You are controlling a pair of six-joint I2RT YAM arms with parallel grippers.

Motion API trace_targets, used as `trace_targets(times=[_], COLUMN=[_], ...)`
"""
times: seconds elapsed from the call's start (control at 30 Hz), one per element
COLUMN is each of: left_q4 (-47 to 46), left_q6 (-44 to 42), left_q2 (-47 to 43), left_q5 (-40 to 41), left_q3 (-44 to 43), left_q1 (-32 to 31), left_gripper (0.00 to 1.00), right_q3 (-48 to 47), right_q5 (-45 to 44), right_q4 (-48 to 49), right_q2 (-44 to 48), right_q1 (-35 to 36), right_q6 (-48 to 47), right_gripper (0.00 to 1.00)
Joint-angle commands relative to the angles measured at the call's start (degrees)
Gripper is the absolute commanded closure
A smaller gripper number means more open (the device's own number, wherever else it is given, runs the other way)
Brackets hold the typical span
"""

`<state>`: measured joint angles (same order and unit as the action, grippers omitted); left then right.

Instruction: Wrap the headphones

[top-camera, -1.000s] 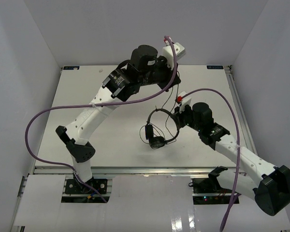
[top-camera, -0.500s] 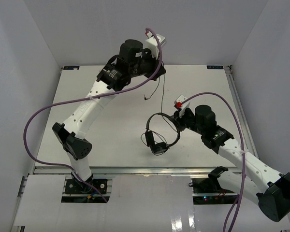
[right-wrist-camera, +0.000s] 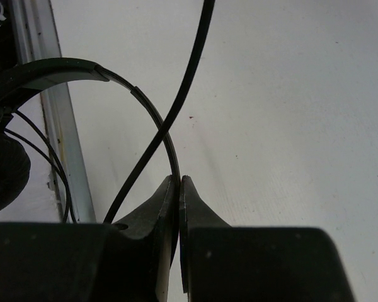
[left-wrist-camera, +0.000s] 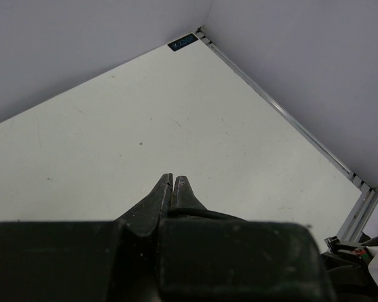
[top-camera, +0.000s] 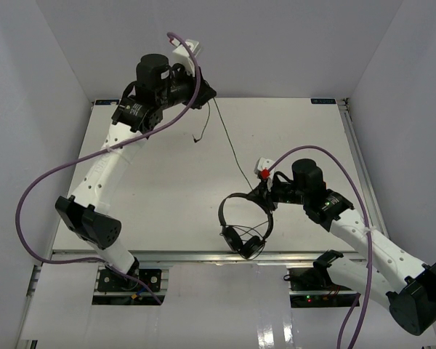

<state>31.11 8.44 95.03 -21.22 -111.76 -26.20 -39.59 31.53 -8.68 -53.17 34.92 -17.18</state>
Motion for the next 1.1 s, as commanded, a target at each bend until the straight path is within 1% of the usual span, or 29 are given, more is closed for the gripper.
trace_targets(times=[0.0, 0.13, 0.2, 0.3, 0.5, 0.6, 0.7, 0.83, 0.97, 1.07], left_q4=[-2.2, -3.9, -5.2, -7.1, -9.2, -10.9, -14.7, -16.1, -16.9, -17.9], left_q6=[0.5, 0.6, 0.8, 1.4, 1.8, 2.4, 3.4, 3.4, 3.3, 3.4], left_q2=[-4.7, -7.0, -8.9, -10.5, -12.2, -14.0, -17.5, -22.0, -25.1, -26.9], left_q5=[-3.4, -5.0, -6.6, -8.0, -8.6, -9.6, -11.7, -13.1, -14.0, -16.6], left_q3=[3.1, 7.1, 9.9, 13.0, 16.2, 18.9, 23.4, 27.3, 29.9, 31.3], left_q1=[3.3, 6.3, 9.1, 11.7, 13.4, 14.5, 15.2, 16.0, 16.3, 16.3], left_gripper=[1.00, 1.00, 1.00, 1.00, 1.00, 1.00, 1.00, 1.00, 1.00, 1.00], right_q3=[-3.2, -3.4, -3.4, -3.4, -3.4, -3.5, -3.5, -3.7, -4.7, -5.5], right_q5=[7.1, 8.6, 9.5, 10.7, 12.1, 10.4, 6.9, 4.2, 3.4, 0.7], right_q4=[-1.4, -2.4, -2.7, -3.0, -3.6, -3.5, -3.0, -2.4, -1.5, -1.3], right_q2=[1.5, 1.9, 2.0, 2.1, 2.0, 1.9, 1.4, -0.1, -2.2, -3.8], right_q1=[-0.1, -0.5, -0.8, -1.2, -1.8, -2.7, -4.4, -6.7, -9.9, -11.1], right_q6=[-2.8, -3.2, -3.5, -3.6, -3.9, -3.1, -1.9, -0.1, 2.3, 3.5], right_gripper=[0.92, 0.92, 0.92, 0.92, 0.92, 0.92, 0.92, 0.92, 0.92, 0.92])
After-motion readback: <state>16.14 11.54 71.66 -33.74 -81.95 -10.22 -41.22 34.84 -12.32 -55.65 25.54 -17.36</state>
